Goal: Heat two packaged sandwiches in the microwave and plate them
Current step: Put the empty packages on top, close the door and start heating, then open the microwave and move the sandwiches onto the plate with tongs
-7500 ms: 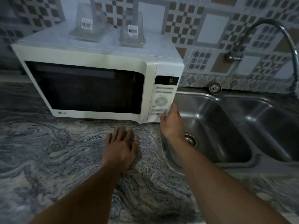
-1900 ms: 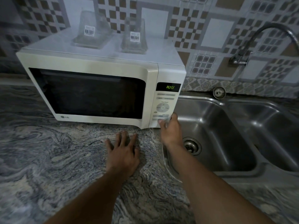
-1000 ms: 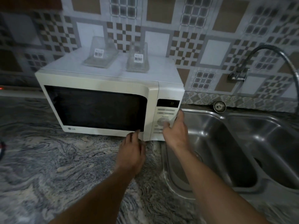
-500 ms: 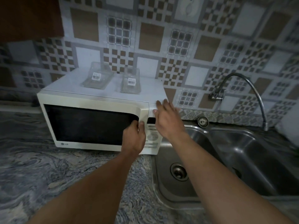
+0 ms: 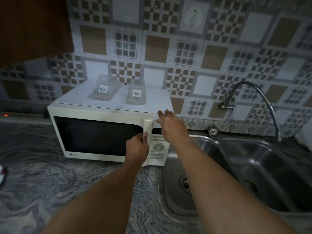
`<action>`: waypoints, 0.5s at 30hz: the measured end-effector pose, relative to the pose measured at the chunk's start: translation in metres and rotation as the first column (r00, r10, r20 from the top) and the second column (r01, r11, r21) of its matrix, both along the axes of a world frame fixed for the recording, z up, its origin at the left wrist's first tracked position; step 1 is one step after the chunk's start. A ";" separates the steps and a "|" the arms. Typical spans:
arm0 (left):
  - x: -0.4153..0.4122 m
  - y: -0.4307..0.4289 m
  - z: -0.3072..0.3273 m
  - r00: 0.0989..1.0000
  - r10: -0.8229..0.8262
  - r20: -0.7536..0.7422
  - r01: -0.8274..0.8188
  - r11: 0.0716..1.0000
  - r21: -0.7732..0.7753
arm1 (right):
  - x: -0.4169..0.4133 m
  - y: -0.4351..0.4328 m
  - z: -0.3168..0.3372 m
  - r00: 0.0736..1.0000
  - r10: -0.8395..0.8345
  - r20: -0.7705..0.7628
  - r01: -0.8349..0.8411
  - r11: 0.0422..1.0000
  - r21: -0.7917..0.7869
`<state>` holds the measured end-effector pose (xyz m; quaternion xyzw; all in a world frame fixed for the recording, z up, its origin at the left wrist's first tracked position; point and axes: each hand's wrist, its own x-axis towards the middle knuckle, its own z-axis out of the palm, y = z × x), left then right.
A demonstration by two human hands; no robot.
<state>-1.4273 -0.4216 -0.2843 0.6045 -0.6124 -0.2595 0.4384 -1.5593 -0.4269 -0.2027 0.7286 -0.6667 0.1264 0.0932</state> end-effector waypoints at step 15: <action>0.013 0.040 0.002 0.991 0.005 0.135 0.008 0.995 -0.100 | -0.007 -0.007 0.001 1.000 0.014 -0.026 -0.012 0.996 0.085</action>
